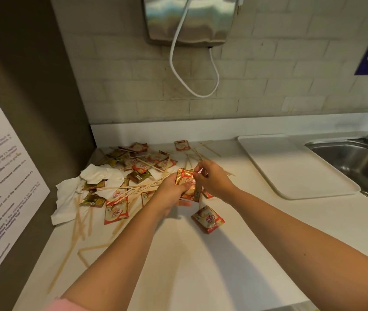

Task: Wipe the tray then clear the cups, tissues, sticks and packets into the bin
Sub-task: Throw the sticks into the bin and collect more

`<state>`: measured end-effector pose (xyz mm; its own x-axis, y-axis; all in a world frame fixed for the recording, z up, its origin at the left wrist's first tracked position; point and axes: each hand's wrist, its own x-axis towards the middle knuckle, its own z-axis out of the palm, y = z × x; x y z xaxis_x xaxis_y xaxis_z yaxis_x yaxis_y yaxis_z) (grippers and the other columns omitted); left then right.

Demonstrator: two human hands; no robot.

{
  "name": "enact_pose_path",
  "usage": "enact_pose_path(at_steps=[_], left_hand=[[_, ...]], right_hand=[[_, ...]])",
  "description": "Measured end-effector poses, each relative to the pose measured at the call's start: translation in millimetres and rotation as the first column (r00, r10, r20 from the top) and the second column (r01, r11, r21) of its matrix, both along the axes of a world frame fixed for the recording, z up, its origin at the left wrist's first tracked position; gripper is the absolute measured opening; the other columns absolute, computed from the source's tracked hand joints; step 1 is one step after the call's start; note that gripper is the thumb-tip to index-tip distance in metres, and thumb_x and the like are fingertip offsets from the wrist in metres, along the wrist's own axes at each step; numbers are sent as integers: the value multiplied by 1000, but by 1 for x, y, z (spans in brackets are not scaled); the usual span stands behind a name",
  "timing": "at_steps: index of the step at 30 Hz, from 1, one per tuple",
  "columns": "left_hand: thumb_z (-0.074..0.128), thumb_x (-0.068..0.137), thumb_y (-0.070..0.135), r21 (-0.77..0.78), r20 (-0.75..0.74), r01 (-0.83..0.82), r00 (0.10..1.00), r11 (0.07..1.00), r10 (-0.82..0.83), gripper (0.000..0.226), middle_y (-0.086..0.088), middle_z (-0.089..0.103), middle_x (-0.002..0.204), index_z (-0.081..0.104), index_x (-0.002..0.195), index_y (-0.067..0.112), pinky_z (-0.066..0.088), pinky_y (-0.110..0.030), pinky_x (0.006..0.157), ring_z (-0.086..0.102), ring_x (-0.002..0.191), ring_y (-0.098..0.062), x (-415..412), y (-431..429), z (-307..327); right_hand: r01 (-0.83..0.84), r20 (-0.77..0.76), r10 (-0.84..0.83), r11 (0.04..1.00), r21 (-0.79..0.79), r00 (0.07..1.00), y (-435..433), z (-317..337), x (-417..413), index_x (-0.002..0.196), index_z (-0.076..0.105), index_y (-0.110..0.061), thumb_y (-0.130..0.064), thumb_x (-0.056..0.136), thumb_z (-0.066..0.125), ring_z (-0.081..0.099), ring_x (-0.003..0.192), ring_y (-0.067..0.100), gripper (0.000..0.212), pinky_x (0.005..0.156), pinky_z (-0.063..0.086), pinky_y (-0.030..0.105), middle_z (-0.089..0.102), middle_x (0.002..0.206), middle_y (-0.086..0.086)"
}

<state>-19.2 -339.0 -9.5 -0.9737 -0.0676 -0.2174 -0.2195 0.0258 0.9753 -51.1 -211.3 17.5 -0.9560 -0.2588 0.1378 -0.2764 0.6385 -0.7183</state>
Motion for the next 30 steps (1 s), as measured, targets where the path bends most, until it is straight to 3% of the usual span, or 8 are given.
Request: enact_pose_path(at_steps=[3, 5, 10, 18, 23, 26, 28, 30], left_hand=[[54, 93, 9, -4, 26, -61, 998, 998, 61, 24, -13, 64, 110, 54, 117, 11, 57, -29, 54, 66, 86, -24, -4, -10, -2], [55, 93, 8, 15, 36, -94, 995, 995, 93, 26, -15, 64, 111, 53, 119, 10, 56, -26, 49, 65, 85, -24, -6, -15, -2], [54, 93, 8, 9, 45, -140, 989, 990, 140, 26, -14, 63, 105, 51, 120, 9, 53, -21, 44, 63, 73, -18, -12, -22, -5], [54, 93, 10, 11, 68, -152, 986, 988, 151, 35, -14, 62, 110, 49, 127, 8, 53, -23, 43, 63, 74, -18, -17, -20, -10], [52, 94, 14, 14, 91, -151, 985, 988, 149, 26, -12, 64, 101, 51, 121, 13, 55, -31, 56, 63, 70, -21, -15, -21, -12], [50, 95, 15, 21, 105, -195, 976, 980, 192, 21, -11, 65, 98, 51, 117, 16, 57, -43, 72, 64, 72, -25, -15, -23, -14], [49, 96, 14, 27, 106, -220, 971, 975, 216, 19, -9, 65, 94, 50, 115, 17, 54, -49, 82, 64, 72, -25, -15, -23, -14], [48, 96, 14, 44, 103, -226, 970, 973, 221, 23, -11, 65, 103, 49, 120, 16, 56, -45, 77, 64, 76, -25, -15, -22, -13]], right_hand=[[14, 67, -31, 970, 241, 997, 5, -7, -2, 113, 55, -1, -19, 96, 48, 57, 92, 24, 26, 68, 49, 29, 58, 113, 13], [-72, 217, -29, 894, 442, 976, 10, -11, 3, 116, 54, 0, -29, 91, 58, 60, 91, 24, 38, 64, 51, 25, 60, 115, 15], [-278, 432, -78, 660, 698, 899, 11, -15, 11, 128, 52, -12, -47, 85, 62, 59, 112, 26, 57, 95, 50, 34, 60, 122, 11], [-225, 430, -108, 725, 651, 896, 13, -33, 10, 121, 57, -7, -40, 78, 71, 55, 85, 17, 56, 72, 46, 23, 65, 109, 7], [-232, 369, -13, 757, 610, 929, 12, -18, 14, 130, 51, -7, -23, 90, 59, 58, 110, 23, 43, 88, 49, 27, 59, 124, 11], [-207, 325, 26, 819, 535, 945, 13, -2, 13, 125, 53, -5, -15, 91, 55, 57, 112, 26, 35, 90, 50, 30, 59, 123, 10], [-201, 316, 50, 861, 467, 948, 13, 8, 9, 115, 56, -4, -11, 91, 54, 58, 106, 25, 26, 81, 50, 29, 59, 119, 11], [-197, 318, 71, 902, 385, 945, 15, 14, 5, 98, 55, -9, -10, 91, 54, 57, 86, 18, 7, 62, 46, 21, 60, 108, 10]])
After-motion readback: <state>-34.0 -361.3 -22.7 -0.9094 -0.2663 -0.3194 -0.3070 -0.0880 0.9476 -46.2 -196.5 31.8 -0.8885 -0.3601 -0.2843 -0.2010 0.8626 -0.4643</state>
